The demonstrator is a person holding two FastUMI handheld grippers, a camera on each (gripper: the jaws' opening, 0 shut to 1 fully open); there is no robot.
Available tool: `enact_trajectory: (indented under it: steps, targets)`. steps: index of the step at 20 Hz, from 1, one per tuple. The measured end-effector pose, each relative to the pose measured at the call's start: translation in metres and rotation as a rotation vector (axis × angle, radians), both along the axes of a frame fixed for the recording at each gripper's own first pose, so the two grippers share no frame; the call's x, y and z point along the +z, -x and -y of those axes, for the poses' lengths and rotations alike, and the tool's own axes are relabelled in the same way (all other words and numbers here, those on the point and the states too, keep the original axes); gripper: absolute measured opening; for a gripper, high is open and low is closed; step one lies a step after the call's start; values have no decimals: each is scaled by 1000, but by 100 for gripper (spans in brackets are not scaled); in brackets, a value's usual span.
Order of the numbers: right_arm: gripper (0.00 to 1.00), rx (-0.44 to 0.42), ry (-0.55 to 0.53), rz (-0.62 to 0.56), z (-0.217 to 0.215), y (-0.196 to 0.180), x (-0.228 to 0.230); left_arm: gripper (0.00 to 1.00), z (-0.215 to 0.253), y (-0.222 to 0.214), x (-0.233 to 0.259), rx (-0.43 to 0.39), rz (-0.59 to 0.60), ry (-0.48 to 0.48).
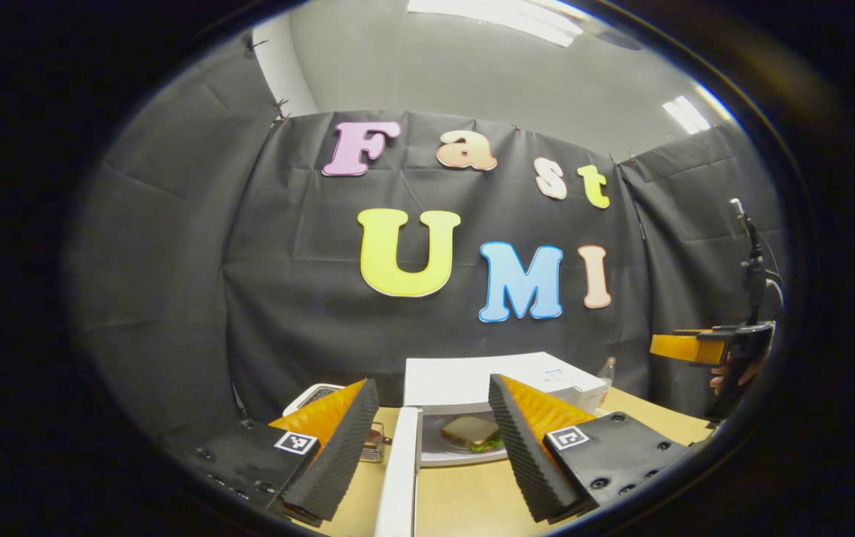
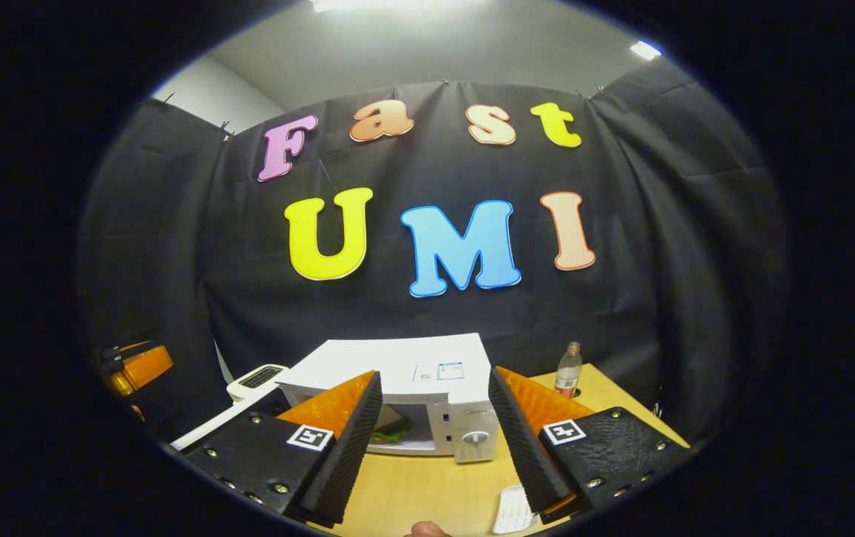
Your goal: Open the microwave oven with the left hand, put the food in, and close the microwave oven.
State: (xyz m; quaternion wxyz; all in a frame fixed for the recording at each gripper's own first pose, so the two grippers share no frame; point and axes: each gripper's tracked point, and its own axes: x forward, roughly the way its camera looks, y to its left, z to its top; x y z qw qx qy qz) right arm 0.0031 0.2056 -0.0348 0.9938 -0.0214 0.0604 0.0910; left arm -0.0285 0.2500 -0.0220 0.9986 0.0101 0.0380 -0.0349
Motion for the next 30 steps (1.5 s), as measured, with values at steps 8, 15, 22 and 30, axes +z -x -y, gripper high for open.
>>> enact_trajectory:
  steps: [8,15,22,30]
  targets:
    - [88,-3,-49,48,4,10,13,66,-17,28,-30,10,-82,-21]
    - [89,44,-83,21,-13,11,10,7,-96,78,-85,101,-229,-75]
    - [89,73,-88,16,-24,5,9,7,-103,124,-155,48,-390,-89]
    - [89,96,-108,16,-12,0,15,7,-54,133,-170,-17,-428,-42]
